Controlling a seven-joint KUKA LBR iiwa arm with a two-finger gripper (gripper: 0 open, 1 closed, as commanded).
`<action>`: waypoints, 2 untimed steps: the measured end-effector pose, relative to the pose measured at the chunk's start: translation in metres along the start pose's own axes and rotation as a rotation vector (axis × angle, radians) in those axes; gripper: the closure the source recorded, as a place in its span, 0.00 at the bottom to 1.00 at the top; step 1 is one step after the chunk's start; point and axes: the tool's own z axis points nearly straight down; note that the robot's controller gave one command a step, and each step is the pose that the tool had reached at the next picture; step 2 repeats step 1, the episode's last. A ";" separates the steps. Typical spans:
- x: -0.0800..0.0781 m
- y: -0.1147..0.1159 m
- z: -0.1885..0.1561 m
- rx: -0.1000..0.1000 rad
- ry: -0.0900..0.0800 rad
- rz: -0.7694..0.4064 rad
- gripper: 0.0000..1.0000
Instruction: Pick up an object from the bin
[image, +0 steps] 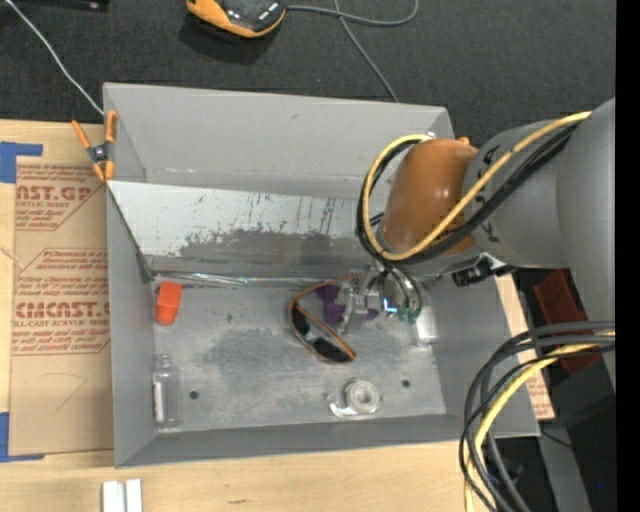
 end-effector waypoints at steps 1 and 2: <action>0.021 0.021 -0.205 -0.002 0.000 0.012 1.00; 0.021 0.021 -0.205 -0.002 0.000 0.012 1.00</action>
Offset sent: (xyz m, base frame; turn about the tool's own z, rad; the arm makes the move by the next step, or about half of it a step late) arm 0.0000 0.0000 0.0000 0.0000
